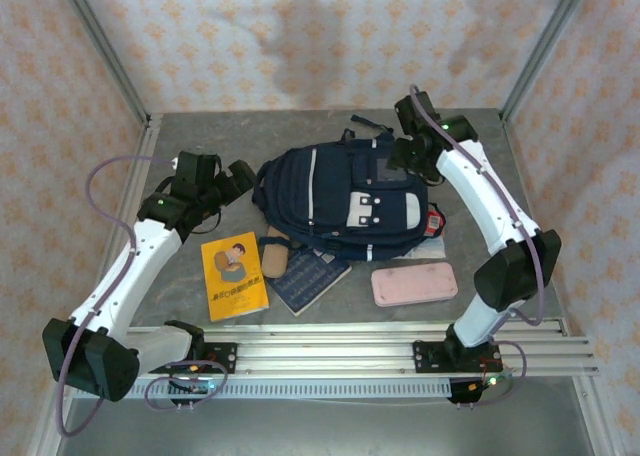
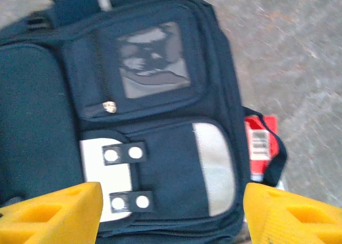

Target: Pack the student bag

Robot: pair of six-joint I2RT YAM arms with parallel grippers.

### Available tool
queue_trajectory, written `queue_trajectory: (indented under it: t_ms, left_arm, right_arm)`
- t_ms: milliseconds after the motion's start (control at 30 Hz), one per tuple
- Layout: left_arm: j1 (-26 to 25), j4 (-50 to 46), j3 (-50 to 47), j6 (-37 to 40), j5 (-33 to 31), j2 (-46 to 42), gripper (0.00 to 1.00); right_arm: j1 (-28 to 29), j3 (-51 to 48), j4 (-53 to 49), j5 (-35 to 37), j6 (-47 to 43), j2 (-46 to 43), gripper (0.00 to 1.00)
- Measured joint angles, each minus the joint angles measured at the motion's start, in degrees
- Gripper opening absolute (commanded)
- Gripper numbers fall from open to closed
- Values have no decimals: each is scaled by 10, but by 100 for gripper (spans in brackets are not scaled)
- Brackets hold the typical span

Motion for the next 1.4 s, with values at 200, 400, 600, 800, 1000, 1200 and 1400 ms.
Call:
queue_trajectory:
  t_ms: [200,400,600,800,1000,1200,1400]
  left_arm:
    - [0,0,0,0,18,14,99]
    - [0,1,0,1,31,19,98]
    - [0,6,0,5,37,19,97]
    - [0,12,0,5,46,22,96]
    - [0,17,0,5,50,24,94]
    - [0,22,-1,5,59,24,93]
    - [-4,27,-3,13,61,24,93]
  right_arm:
    - [63,7,83,-96,28,50,65]
    - [111,20,166,-184,58,148,60]
    - [128,50,200,-233,71,247,54]
    - [135,69,222,-263,82,281,39]
    - [147,78,241,-285,86,301,19]
    - [148,77,247,-298,83,303,16]
    - [148,65,255,-299,75,303,0]
